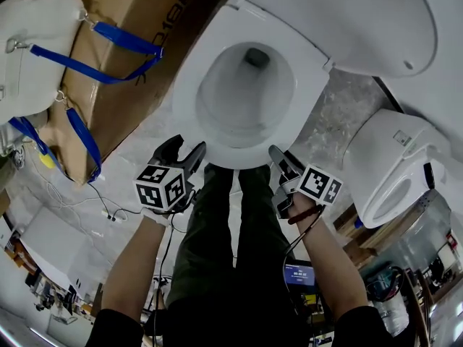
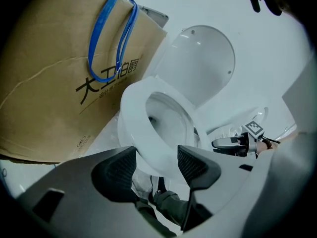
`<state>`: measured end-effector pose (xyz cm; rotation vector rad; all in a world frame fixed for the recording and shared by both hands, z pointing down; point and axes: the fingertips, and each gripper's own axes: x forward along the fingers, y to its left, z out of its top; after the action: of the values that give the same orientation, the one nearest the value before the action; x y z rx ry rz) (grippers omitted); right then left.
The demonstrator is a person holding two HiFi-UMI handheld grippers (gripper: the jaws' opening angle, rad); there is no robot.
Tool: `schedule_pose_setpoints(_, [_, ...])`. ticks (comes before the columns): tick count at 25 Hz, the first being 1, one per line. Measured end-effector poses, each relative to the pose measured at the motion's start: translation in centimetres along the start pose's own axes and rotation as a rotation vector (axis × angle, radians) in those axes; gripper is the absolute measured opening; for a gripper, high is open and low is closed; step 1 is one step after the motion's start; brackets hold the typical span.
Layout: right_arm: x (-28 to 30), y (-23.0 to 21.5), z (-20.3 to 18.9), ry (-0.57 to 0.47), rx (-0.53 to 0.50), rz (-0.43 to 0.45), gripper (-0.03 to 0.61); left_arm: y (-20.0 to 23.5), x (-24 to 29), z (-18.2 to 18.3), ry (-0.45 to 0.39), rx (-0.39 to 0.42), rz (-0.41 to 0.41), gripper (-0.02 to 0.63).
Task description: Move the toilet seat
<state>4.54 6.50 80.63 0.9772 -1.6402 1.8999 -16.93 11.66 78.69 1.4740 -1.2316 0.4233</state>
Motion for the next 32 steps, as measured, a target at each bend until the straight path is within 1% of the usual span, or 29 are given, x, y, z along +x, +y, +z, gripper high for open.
schedule_pose_setpoints(2, [-0.8,0.6,0.2,-0.011,0.009,0.005,0.267,-0.6,-0.9,0.6,-0.014,0.008,0.002,0.255])
schedule_pose_setpoints(7, [-2.4,2.2,0.5,-0.016,-0.034,0.006,0.267,-2.2,-3.1,2.2,-0.030,0.073,-0.016,0.255])
schedule_pose_setpoints(9, [-3.0,2.6,0.7,-0.019,-0.038,0.012,0.267,-2.9,-3.7,2.8,-0.034,0.085,-0.024,0.255])
schedule_pose_setpoints(12, [-4.0,3.0,1.2,-0.024,-0.022,0.031,0.265,-4.1,-4.6,3.7,-0.050,0.071,-0.022,0.255])
schedule_pose_setpoints(16, [-5.2,4.4,2.1,-0.037,-0.019,0.067,0.265,-5.5,-6.0,5.5,-0.100,0.060,-0.004,0.255])
schedule_pose_setpoints(21, [-7.2,6.4,2.9,-0.065,-0.037,0.061,0.267,-7.6,-7.8,7.7,-0.145,0.060,-0.015,0.255])
schedule_pose_setpoints(26, [-9.6,7.9,3.9,-0.122,0.038,0.090,0.267,-9.4,-8.8,9.9,-0.174,0.050,-0.047,0.255])
schedule_pose_setpoints(28, [-10.7,8.5,4.1,-0.140,0.053,0.102,0.267,-9.9,-9.1,10.5,-0.183,0.047,-0.054,0.255])
schedule_pose_setpoints(30, [-12.0,9.2,4.0,-0.150,0.047,0.111,0.267,-10.4,-9.5,11.1,-0.195,0.039,-0.058,0.255])
schedule_pose_setpoints(32, [-13.1,10.1,3.7,-0.157,0.007,0.110,0.267,-10.8,-9.9,11.6,-0.207,0.028,-0.062,0.255])
